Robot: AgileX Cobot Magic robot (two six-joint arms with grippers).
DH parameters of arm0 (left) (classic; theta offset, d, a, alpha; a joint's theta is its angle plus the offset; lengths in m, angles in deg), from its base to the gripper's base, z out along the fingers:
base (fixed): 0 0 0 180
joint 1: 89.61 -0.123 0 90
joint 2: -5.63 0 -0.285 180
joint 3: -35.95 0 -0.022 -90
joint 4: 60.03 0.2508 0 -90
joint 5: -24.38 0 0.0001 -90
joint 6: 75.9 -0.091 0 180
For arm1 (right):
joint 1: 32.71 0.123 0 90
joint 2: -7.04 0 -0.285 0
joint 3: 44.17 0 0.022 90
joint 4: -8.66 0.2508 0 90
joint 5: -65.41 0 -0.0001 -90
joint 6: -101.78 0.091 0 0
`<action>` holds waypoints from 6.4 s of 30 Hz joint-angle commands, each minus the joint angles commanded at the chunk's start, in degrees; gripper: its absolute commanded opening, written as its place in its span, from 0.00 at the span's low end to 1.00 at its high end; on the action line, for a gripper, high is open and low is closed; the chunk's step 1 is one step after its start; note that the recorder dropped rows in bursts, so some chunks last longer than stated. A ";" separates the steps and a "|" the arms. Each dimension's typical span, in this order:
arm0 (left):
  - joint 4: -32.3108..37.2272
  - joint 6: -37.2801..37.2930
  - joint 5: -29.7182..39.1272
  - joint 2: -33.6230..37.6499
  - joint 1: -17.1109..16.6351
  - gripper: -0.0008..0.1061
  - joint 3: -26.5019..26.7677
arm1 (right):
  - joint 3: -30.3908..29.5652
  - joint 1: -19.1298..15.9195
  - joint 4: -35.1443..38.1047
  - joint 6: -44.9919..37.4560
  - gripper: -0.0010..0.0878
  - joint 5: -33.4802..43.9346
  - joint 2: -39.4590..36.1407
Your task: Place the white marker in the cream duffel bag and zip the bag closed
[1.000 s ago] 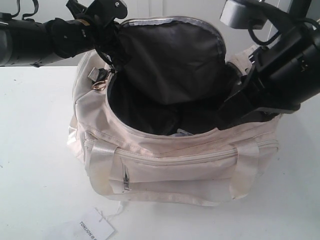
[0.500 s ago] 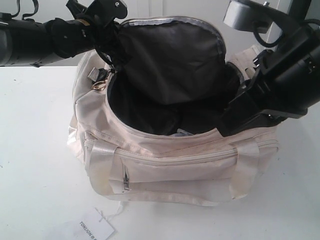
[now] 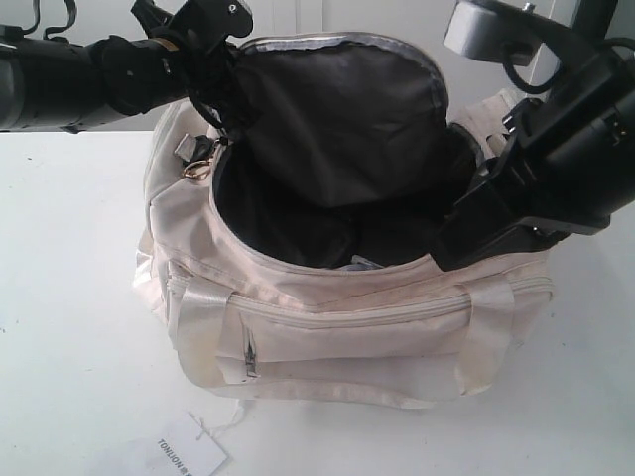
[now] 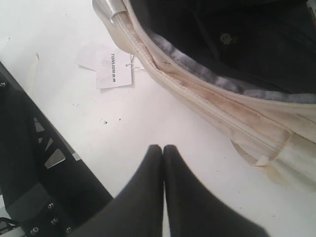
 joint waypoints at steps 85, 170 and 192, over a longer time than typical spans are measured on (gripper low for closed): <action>10.91 30.17 68.44 -14.24 -3.22 0.01 8.72 | 0.01 0.00 0.86 0.00 0.01 0.00 0.03; -30.00 26.38 80.26 -4.98 -21.06 0.01 8.62 | -3.01 0.00 1.07 0.00 0.01 0.00 0.03; -40.79 19.30 80.82 -4.98 -21.24 0.01 8.62 | -2.89 6.68 17.42 -4.48 0.01 -26.83 -3.72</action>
